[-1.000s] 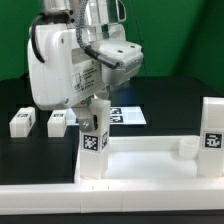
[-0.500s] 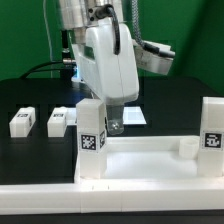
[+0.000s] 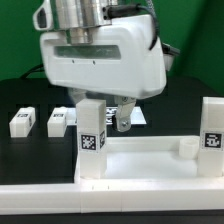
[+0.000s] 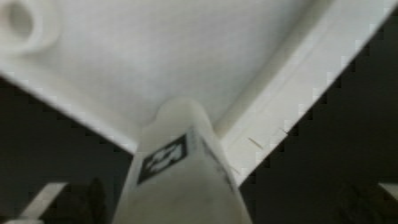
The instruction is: Assemble desk
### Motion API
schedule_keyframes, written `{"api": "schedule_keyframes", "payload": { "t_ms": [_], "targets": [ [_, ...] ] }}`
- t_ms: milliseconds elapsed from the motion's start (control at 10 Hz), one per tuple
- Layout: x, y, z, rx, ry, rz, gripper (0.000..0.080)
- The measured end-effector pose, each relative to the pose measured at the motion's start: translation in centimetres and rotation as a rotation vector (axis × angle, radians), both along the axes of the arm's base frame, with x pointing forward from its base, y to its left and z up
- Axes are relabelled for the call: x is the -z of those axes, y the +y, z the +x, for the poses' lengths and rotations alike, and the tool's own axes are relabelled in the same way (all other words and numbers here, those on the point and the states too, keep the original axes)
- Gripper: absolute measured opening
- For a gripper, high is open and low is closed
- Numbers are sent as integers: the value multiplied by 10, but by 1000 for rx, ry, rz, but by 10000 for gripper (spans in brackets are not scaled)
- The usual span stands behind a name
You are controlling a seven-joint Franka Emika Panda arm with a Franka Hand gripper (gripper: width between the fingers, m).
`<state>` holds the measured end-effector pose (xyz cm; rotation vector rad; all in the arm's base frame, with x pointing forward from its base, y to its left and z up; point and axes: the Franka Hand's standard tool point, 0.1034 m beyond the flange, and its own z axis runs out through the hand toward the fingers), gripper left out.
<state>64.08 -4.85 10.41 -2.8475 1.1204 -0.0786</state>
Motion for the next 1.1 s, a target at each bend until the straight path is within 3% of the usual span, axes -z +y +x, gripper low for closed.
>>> {"api": "schedule_keyframes", "payload": {
  "t_ms": [100,300,500,600,700,900,1100],
  "targets": [
    [-1,-3,1,-125,-3,-31,649],
    [-1,-3,3,-128,-16,-39,649],
    [0,-3,3,-71,-12,-34,391],
    [0,-7,1,8,-4,-31,391],
    [1,-7,1,74,-1,-26,296],
    [1,-9,0,334,15,-8,296],
    [-1,-8,-2,728,61,61,295]
  ]
}}
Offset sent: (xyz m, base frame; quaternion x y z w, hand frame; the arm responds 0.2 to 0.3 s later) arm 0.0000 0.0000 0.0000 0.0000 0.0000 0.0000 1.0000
